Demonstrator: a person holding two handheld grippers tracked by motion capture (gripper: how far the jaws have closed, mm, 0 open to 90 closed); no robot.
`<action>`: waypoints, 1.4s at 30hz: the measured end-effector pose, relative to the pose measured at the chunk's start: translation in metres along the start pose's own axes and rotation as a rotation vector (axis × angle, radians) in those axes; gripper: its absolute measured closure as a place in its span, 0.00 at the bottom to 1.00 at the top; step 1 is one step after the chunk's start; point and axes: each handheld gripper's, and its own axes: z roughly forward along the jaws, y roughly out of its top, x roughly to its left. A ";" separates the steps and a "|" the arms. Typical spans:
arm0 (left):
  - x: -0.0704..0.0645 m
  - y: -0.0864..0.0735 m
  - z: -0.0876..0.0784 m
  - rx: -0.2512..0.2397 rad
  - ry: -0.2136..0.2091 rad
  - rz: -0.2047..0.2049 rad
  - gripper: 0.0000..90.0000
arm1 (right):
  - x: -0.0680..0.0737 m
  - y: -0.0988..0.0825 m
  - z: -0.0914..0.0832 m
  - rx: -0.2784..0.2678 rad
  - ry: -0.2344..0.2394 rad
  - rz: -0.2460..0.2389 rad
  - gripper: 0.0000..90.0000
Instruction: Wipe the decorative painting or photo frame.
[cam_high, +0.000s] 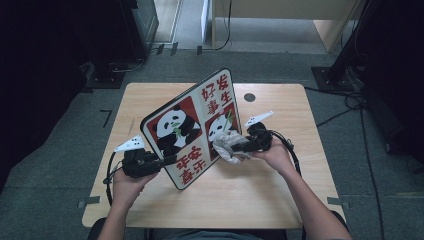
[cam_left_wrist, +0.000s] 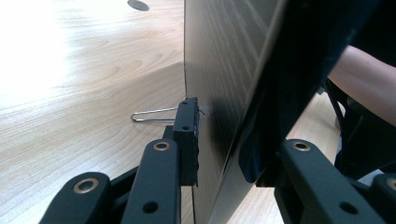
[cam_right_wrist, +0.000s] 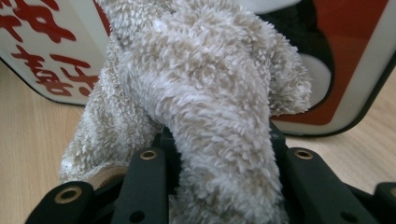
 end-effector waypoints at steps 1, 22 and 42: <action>0.000 0.000 0.000 0.000 -0.001 0.000 0.77 | 0.000 -0.001 0.001 -0.001 -0.002 -0.003 0.72; 0.000 0.000 0.001 0.011 0.002 0.005 0.77 | 0.000 -0.004 -0.007 0.016 0.033 0.010 0.72; -0.003 -0.002 -0.001 0.004 0.015 -0.006 0.78 | 0.051 0.072 -0.071 -0.150 0.043 -0.082 0.72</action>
